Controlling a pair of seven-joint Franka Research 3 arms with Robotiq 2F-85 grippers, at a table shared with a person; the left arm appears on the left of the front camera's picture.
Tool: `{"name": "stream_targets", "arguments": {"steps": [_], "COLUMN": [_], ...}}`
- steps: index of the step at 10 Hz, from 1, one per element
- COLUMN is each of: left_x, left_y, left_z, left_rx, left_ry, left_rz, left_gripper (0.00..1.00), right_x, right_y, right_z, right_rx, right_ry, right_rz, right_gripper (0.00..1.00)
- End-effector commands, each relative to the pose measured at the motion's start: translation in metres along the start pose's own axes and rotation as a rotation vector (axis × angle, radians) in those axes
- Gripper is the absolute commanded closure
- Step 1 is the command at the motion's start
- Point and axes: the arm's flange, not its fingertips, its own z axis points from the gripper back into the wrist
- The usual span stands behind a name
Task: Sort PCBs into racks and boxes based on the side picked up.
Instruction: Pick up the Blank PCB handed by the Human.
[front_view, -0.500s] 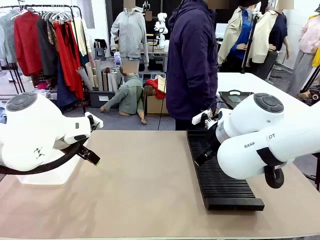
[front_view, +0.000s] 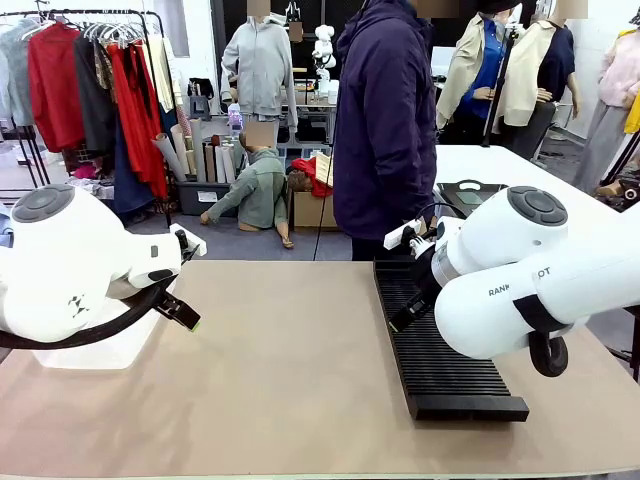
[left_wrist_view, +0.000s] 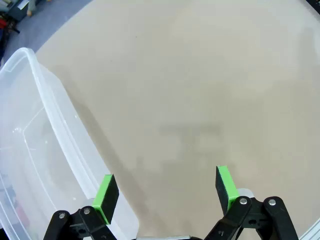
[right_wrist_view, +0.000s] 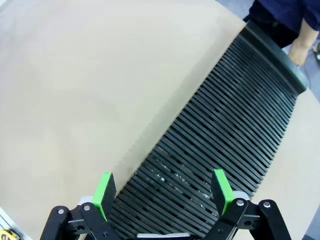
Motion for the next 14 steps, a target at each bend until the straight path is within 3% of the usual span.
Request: {"name": "stream_targets", "arguments": {"steps": [1, 8, 9, 14], "left_x": [0.000, 0.009, 0.021, 0.063], "left_y": [0.000, 0.004, 0.011, 0.041], "left_z": [0.000, 0.011, 0.026, 0.077], "left_rx": [0.000, -0.021, -0.024, -0.189], "left_ry": [0.000, 0.001, 0.014, 0.116], "left_rz": [0.000, 0.026, 0.032, 0.093], "left_gripper": [0.00, 0.00, 0.00, 0.00], "right_x": [0.000, 0.009, 0.023, 0.071], "right_y": [0.000, -0.005, -0.013, -0.035], "right_z": [0.000, 0.011, 0.031, 0.089], "right_rx": [0.000, -0.031, 0.030, 0.191], "right_ry": [0.000, 0.005, -0.034, -0.002], "right_rz": [0.000, -0.036, -0.077, -0.200], "right_gripper": [0.00, 0.00, 0.00, 0.00]}}
